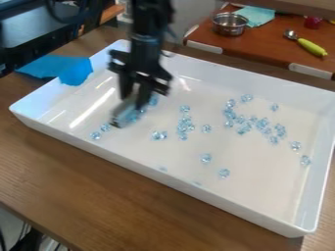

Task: Sweep into pile

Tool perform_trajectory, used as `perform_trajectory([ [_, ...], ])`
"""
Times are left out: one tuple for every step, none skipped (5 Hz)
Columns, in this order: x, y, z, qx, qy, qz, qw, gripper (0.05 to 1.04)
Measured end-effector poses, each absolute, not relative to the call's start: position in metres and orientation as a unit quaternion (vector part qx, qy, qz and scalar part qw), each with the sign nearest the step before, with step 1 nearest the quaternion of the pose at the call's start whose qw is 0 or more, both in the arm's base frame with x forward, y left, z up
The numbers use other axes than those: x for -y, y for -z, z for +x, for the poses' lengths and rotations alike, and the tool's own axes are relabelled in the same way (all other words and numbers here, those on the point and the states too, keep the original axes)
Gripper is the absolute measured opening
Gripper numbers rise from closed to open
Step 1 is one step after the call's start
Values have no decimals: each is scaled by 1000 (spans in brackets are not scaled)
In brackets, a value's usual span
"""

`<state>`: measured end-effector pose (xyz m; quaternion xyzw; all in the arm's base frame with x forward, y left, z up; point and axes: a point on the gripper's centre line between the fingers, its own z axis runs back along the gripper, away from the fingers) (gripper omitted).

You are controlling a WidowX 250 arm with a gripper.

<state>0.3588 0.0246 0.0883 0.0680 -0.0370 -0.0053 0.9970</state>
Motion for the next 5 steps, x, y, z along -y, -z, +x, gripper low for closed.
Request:
perform_trajectory([
  [14,-88,358,42,6,64,997,352],
  [52,-88,350,29,12,50,998,352],
  [84,-89,355,18,15,38,999,352],
  [102,-91,368,10,6,26,1000,352],
  [127,-94,375,4,15,15,1000,352],
])
